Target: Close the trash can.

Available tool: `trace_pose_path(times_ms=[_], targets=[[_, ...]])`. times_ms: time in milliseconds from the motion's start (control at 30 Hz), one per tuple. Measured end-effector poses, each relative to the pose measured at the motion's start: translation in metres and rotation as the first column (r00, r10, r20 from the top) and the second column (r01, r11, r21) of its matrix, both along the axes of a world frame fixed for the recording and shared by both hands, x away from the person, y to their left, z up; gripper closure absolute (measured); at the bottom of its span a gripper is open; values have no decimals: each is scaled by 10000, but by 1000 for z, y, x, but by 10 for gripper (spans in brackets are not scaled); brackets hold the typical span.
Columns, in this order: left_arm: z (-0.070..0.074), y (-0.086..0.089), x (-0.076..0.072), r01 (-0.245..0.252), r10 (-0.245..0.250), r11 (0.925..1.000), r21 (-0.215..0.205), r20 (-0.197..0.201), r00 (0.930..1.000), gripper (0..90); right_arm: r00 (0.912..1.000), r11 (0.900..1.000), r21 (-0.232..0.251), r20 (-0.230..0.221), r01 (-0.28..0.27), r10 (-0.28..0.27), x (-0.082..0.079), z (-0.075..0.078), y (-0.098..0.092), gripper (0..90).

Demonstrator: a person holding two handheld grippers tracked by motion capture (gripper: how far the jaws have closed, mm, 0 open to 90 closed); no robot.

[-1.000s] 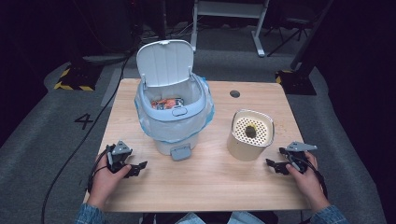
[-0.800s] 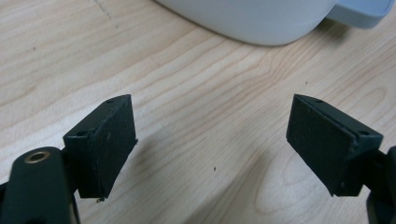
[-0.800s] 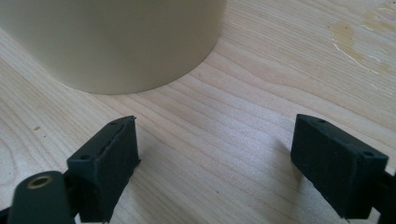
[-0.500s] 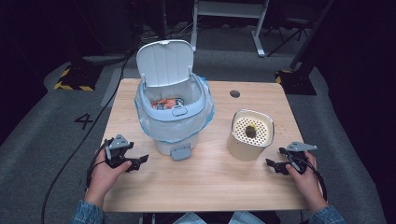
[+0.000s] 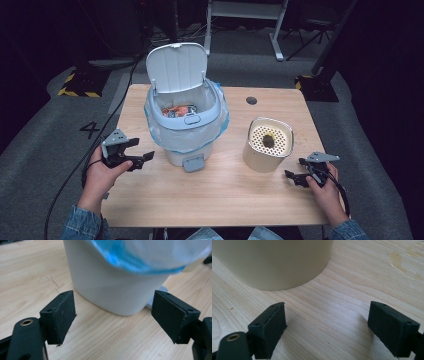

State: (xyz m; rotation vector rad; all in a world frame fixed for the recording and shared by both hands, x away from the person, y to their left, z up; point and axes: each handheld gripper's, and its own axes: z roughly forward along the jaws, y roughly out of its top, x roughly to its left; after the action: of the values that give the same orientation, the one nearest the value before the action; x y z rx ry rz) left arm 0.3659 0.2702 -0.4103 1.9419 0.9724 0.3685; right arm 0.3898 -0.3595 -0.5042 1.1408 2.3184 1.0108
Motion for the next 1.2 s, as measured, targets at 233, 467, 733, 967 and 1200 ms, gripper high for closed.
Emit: trace_pose_path(times_ms=[233, 467, 733, 967, 1200], targets=[[24, 0, 7, -72, 81, 9996, -268, 340, 9994, 215, 10000, 10000, 2, 3, -3, 3, 0, 0, 0, 152], [51, 1, 11, -92, 145, 9972, -736, 713, 9974, 209, 10000, 10000, 1, 2, -1, 1, 0, 0, 0, 152], [83, -2, 16, -192, 360, 9931, -1154, 1448, 9888, 205, 10000, 10000, 1, 5, -1, 1, 0, 0, 0, 152], [104, -7, 20, -406, 658, 9896, -1380, 1834, 9808, 205, 10000, 10000, 3, 3, 0, 0, 0, 0, 0, 152], [123, -19, 30, -585, 894, 9884, -1405, 2246, 9703, 220, 10000, 10000, 2, 4, -2, 2, 0, 0, 0, 152]])
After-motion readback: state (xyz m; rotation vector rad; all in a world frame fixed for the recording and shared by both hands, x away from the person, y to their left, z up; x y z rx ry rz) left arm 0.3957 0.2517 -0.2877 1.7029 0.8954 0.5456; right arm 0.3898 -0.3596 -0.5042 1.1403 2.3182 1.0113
